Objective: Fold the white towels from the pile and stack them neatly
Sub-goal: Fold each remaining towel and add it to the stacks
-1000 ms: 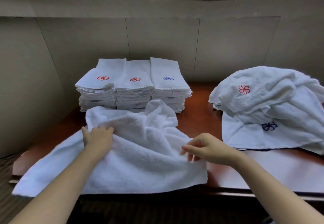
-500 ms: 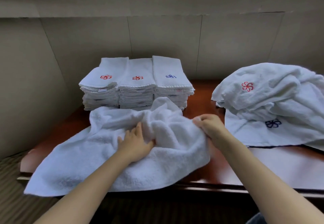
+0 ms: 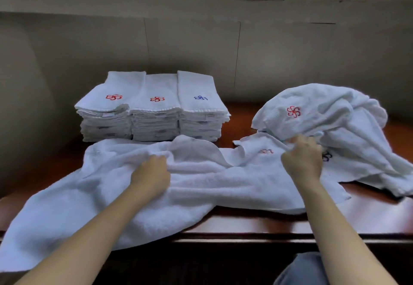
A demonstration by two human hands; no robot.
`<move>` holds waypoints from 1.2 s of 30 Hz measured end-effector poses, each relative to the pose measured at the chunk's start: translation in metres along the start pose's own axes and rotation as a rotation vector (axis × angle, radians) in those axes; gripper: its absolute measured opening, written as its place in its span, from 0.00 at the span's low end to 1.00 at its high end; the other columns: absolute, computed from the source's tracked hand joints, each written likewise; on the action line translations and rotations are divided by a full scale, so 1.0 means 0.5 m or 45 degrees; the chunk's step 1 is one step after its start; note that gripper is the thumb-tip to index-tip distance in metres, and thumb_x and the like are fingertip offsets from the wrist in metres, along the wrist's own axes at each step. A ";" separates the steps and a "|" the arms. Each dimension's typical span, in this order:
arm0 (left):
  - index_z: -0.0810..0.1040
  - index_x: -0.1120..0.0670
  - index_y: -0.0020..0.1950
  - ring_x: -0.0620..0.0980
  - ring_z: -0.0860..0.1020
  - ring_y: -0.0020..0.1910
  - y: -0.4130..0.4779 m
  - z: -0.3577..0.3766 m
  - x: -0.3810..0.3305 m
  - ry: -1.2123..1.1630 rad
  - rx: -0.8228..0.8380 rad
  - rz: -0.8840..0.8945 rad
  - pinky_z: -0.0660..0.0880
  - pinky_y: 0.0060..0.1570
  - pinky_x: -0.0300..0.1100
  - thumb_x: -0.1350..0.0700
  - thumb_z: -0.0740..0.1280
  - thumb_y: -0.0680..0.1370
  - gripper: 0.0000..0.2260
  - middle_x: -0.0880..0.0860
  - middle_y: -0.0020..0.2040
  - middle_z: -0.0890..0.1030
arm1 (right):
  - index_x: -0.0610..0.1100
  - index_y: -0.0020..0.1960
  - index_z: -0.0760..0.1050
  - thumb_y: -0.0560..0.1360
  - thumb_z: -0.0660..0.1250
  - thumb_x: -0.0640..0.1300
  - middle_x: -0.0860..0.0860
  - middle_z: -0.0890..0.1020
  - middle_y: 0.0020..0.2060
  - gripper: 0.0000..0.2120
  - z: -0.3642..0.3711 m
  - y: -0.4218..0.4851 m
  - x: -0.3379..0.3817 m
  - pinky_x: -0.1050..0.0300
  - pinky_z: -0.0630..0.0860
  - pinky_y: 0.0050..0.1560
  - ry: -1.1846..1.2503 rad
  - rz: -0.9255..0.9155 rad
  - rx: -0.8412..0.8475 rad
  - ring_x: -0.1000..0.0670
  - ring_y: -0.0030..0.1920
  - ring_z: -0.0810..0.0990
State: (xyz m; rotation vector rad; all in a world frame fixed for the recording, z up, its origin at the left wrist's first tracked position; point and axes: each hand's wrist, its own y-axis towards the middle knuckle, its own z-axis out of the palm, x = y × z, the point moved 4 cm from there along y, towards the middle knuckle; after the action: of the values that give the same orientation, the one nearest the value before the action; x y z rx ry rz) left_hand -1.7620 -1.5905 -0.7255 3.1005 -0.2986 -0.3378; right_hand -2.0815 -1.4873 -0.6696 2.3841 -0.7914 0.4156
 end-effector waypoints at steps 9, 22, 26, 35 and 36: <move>0.52 0.34 0.74 0.59 0.44 0.77 0.023 0.051 0.009 -0.001 0.274 -0.156 0.47 0.65 0.72 0.31 0.47 0.77 0.26 0.45 0.79 0.45 | 0.44 0.67 0.70 0.80 0.54 0.44 0.45 0.71 0.68 0.17 0.118 -0.074 0.084 0.49 0.69 0.61 -0.535 -0.370 0.910 0.43 0.65 0.71; 0.70 0.51 0.33 0.50 0.70 0.36 0.028 -0.016 0.022 -0.129 0.189 0.138 0.65 0.36 0.43 0.55 0.63 0.74 0.09 0.52 0.37 0.73 | 0.42 0.62 0.68 0.73 0.58 0.35 0.45 0.74 0.60 0.18 0.146 -0.083 0.108 0.53 0.69 0.43 -0.488 -0.756 0.402 0.42 0.59 0.73; 0.73 0.47 0.50 0.47 0.77 0.38 0.014 -0.032 0.062 -0.438 0.198 0.127 0.72 0.39 0.42 0.55 0.62 0.77 0.04 0.48 0.42 0.79 | 0.45 0.72 0.61 0.71 0.60 0.32 0.42 0.55 0.75 0.31 0.184 -0.083 0.131 0.51 0.73 0.49 -0.238 -0.977 0.429 0.41 0.61 0.72; 0.55 0.44 0.77 0.61 0.58 0.72 0.012 -0.036 0.349 0.098 0.107 -0.458 0.58 0.70 0.54 0.42 0.51 0.82 0.24 0.53 0.76 0.57 | 0.42 0.60 0.69 0.77 0.54 0.39 0.43 0.73 0.59 0.12 0.214 -0.005 0.105 0.49 0.72 0.52 -0.518 -0.392 0.431 0.38 0.58 0.74; 0.54 0.43 0.77 0.62 0.57 0.72 0.006 -0.041 0.376 0.085 0.101 -0.566 0.58 0.69 0.55 0.42 0.49 0.82 0.23 0.52 0.76 0.57 | 0.41 0.60 0.69 0.78 0.54 0.40 0.41 0.72 0.62 0.13 0.214 0.009 0.094 0.49 0.72 0.55 -0.498 -0.288 0.430 0.38 0.60 0.73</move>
State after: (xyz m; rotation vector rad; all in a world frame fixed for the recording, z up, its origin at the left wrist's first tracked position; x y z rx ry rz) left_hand -1.5779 -1.6294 -0.7452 3.2201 0.3947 -0.2269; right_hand -2.0367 -1.5768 -0.7297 2.8856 -0.6415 -0.0184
